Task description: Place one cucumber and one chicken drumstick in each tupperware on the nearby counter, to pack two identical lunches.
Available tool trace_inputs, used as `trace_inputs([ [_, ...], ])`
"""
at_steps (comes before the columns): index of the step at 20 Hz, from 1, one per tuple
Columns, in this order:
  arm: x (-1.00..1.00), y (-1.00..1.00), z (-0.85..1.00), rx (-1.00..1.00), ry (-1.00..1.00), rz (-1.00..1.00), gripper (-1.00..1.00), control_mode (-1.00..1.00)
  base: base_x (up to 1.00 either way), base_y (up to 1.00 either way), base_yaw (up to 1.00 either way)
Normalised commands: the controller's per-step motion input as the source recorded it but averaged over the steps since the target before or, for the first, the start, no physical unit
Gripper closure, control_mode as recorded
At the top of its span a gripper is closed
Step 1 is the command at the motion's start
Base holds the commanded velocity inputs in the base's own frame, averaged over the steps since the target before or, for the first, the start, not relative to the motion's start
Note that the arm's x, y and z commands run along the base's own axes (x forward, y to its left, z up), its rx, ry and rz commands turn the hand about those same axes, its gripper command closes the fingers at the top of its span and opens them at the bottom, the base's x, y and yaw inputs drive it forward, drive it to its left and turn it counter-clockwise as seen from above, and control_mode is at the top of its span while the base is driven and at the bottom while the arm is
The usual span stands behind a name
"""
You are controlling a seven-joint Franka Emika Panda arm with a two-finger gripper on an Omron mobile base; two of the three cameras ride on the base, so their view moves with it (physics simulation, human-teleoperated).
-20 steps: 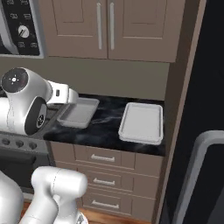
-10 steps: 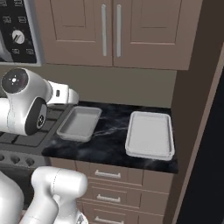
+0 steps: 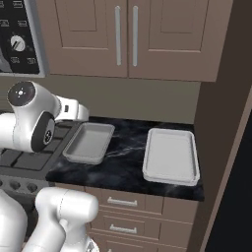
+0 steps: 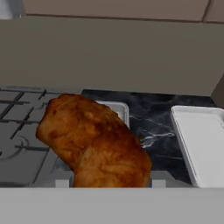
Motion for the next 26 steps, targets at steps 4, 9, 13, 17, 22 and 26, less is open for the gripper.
trace_inputs([
  [4, 0.50, 0.00, -0.77, 0.00, 0.08, 0.00, 1.00, -1.00, 0.00, 0.00, 0.00],
  [9, 0.66, 0.08, -0.74, 0.00, 0.15, 0.00, 1.00, -1.00, 0.00, 0.00, 0.00],
  [13, 0.66, 0.14, -0.70, 0.00, 0.16, 0.00, 1.00, -1.00, 0.00, 0.00, 0.00],
  [17, 0.67, 0.24, -0.65, 0.00, 0.15, 0.00, 1.00, -1.00, 0.00, 0.00, 0.00],
  [22, 0.64, 0.16, -0.56, 0.00, 0.11, 0.00, 1.00, -1.00, 0.00, 0.00, 0.00],
  [26, 0.58, 0.04, -0.45, 0.00, 0.04, 0.00, 1.00, -1.00, 0.00, 0.00, 0.00],
])
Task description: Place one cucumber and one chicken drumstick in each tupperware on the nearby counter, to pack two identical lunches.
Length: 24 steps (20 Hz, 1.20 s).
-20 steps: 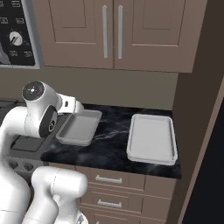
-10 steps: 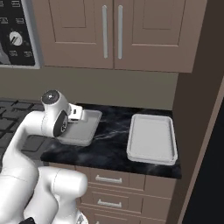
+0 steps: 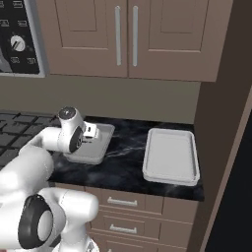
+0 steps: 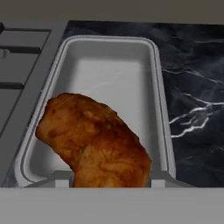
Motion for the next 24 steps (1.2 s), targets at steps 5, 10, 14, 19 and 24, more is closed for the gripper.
trace_inputs([
  [5, 0.54, 0.04, -0.39, 0.00, 0.03, 0.00, 1.00, -1.00, 0.00, 0.00, 0.00],
  [10, 0.48, 0.09, -0.39, 0.00, 0.04, 0.00, 1.00, -1.00, 0.00, 0.00, 0.00],
  [14, 0.41, 0.07, -0.39, 0.00, 0.06, 0.00, 1.00, -1.00, 0.00, 0.00, 0.00],
  [19, 0.45, 0.02, -0.44, 0.00, 0.04, 0.00, 1.00, -1.00, 0.00, 0.00, 0.00],
  [24, 0.44, 0.01, -0.36, 0.00, 0.05, 0.00, -1.00, -1.00, 0.00, 0.00, 0.00],
])
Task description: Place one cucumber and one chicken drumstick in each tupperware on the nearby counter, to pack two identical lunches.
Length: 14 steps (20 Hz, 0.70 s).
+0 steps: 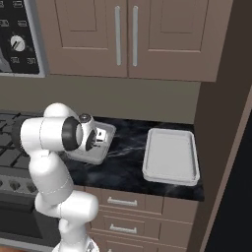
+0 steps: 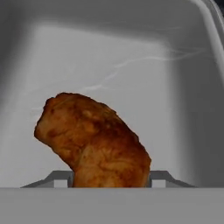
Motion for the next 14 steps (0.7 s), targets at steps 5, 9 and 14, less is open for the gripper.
trace_inputs([
  [5, 0.24, 0.00, 0.00, 0.00, 0.01, 0.00, -1.00, -1.00, 0.00, 0.00, 0.00],
  [9, -0.21, 0.09, 0.40, 0.00, -0.02, 0.00, -1.00, -1.00, 0.00, 0.00, 0.00],
  [14, -0.76, 0.01, 0.79, -0.03, -0.14, 0.00, -1.00, -1.00, 0.00, 0.00, 0.00],
])
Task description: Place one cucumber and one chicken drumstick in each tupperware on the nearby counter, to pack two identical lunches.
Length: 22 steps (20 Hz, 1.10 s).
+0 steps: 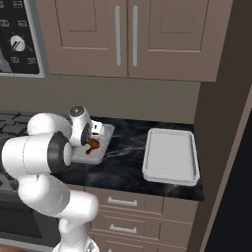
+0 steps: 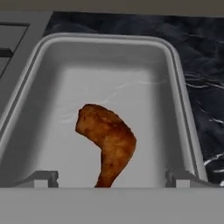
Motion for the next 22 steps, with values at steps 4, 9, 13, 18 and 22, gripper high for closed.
trace_inputs([
  [4, -1.00, -0.11, 0.82, 0.00, -0.14, 0.00, -1.00, -1.00, 0.00, 0.00, 0.00],
  [9, -1.00, -0.35, 0.62, 0.00, -0.05, -0.02, -1.00, -1.00, 0.00, 0.00, 0.00],
  [13, -1.00, -0.42, 0.61, 0.00, -0.07, -0.03, -1.00, -1.00, 0.00, 0.00, 0.00],
  [18, -1.00, -0.37, 0.74, 0.00, -0.11, 0.00, -1.00, -1.00, 0.00, 0.00, 0.00],
  [22, -1.00, -0.08, 0.83, 0.00, -0.10, 0.00, -1.00, -1.00, 0.00, 0.00, 0.00],
])
